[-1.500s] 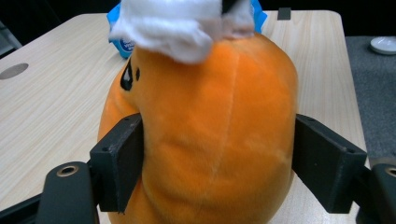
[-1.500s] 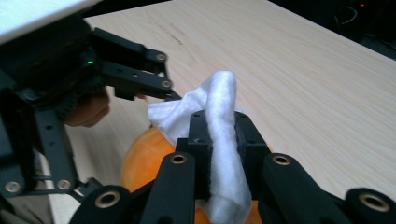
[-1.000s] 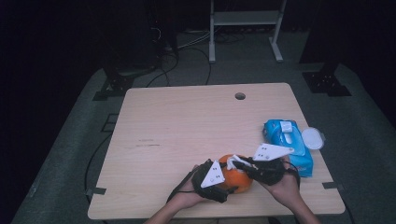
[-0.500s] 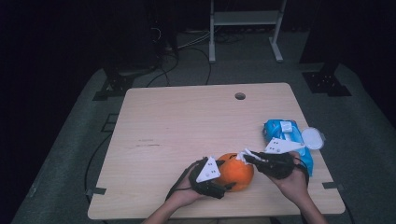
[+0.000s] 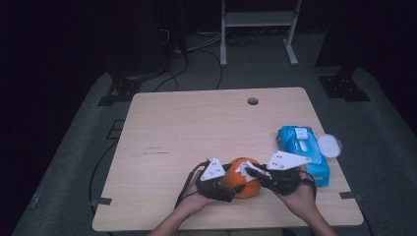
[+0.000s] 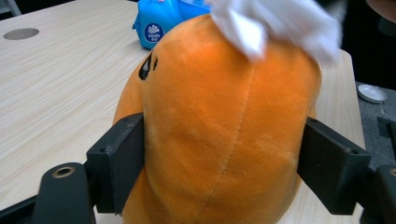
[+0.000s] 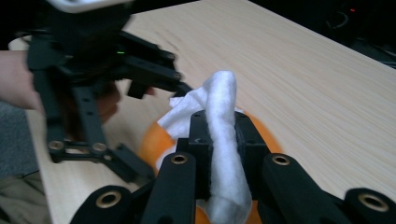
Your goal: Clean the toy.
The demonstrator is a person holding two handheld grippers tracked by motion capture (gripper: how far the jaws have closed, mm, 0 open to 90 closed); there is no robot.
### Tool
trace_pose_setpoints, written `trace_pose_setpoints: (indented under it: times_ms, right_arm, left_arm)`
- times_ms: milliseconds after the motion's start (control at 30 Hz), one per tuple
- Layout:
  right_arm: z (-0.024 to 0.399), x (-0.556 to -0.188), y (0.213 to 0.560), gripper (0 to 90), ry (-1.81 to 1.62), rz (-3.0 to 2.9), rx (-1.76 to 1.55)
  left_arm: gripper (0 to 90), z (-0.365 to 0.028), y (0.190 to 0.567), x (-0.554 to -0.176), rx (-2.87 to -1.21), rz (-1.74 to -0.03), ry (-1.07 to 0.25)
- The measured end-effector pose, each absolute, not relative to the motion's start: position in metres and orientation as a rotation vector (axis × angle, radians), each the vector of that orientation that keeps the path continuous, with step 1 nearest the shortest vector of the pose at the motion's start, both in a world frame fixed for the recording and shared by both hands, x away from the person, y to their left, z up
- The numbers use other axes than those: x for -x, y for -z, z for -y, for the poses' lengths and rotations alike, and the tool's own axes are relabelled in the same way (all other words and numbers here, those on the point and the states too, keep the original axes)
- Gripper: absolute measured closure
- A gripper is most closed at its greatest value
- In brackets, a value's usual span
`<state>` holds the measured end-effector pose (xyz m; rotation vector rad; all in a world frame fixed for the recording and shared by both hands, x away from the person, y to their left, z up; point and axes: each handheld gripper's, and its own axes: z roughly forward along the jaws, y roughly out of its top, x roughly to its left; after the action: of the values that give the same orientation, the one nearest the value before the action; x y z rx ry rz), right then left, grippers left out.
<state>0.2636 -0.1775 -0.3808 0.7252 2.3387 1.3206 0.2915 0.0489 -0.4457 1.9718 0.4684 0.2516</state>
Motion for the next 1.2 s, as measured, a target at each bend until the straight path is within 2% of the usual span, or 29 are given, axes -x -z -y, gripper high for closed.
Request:
trace_pose_setpoints:
  times_ms: [200, 600, 1000, 1200]
  right_arm:
    - [0.159, -0.253, 0.383, 79.1, -1.264, -2.381, -0.614]
    - [0.201, -0.276, 0.387, 78.9, -1.338, -2.318, -0.809]
    - [0.174, -0.262, 0.383, 78.9, -1.317, -2.369, -0.685]
    - [0.188, -0.270, 0.384, 78.9, -1.344, -2.344, -0.755]
  left_arm:
    - [18.3, -0.049, 0.446, -0.292, -1.966, -0.501, -0.251]
    - [18.0, -0.057, 0.446, -0.300, -1.925, -0.573, -0.196]
    - [16.4, -0.059, 0.447, -0.301, -1.918, -0.607, -0.183]
    - [16.4, -0.060, 0.447, -0.302, -1.915, -0.602, -0.177]
